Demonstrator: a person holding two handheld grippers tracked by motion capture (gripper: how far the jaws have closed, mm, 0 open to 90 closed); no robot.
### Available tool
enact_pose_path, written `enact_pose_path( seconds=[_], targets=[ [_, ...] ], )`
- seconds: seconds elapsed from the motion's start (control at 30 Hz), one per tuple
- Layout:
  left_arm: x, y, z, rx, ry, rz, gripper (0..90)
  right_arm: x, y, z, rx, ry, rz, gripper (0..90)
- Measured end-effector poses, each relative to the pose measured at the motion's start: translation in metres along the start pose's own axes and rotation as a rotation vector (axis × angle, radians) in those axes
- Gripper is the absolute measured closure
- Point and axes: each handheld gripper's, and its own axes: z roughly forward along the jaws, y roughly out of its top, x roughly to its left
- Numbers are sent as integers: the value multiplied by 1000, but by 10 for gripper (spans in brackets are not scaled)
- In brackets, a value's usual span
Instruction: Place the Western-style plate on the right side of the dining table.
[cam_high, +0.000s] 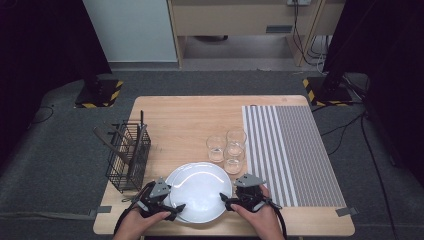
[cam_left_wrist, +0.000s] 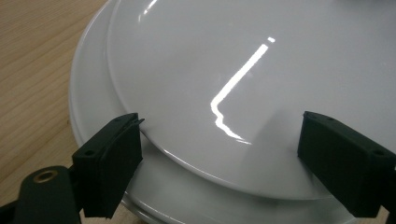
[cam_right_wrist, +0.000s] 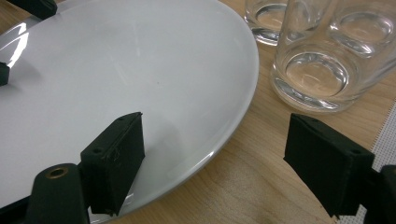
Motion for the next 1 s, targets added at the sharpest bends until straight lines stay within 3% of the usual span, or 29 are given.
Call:
enact_pose_path(
  seconds=[1.0],
  targets=[
    [-2,4,2,0,7,27,129,2,0,3,7,35,16,190]
  ],
)
